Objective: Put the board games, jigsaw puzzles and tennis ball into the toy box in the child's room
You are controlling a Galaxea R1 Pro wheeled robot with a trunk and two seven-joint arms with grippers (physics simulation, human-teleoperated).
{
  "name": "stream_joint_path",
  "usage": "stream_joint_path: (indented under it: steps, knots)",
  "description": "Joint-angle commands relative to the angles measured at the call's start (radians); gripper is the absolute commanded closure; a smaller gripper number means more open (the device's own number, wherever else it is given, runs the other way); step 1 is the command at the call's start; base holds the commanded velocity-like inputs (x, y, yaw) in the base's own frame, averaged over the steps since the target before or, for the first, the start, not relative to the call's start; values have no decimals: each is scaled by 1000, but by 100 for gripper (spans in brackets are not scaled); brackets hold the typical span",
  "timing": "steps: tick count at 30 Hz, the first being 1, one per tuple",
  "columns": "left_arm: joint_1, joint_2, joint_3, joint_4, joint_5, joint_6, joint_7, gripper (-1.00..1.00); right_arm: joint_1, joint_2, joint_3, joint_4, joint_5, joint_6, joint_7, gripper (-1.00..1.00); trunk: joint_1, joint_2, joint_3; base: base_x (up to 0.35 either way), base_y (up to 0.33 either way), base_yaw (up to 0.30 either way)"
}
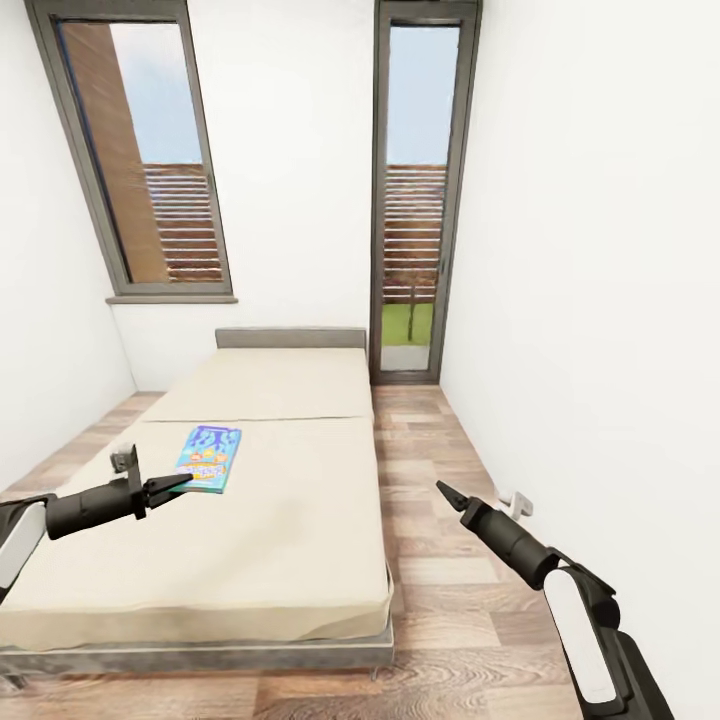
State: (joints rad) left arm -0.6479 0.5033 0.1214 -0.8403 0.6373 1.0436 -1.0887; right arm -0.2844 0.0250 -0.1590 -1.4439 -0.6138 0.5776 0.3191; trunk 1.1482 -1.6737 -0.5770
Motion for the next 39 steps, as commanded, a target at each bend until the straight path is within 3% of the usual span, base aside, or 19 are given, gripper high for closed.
stream_joint_path:
  steps: [1, 16, 22, 39]
  knots:
    - [-1, 1, 1, 0, -2, 4, -4, 100, -1, 1, -3, -1, -3, 11, 3, -100, -4, 7, 2, -225, 0, 90]
    - [0, 1, -2, 0, -2, 4, -5, 100, -1, 0, -5, -3, 0, 27, 2, -100, -62, 112, 44, -60, 0, 248]
    - [0, 1, -2, 0, -2, 4, -5, 100, 0, 1, -5, -22, -1, 17, 11, -100, -85, 154, 59, 0, 0, 84]
    - [0, 12, -2, 0, -2, 4, -5, 100, 1, 1, 2, -33, 0, 15, 12, -100, -150, 273, 125, 0, 0, 205]
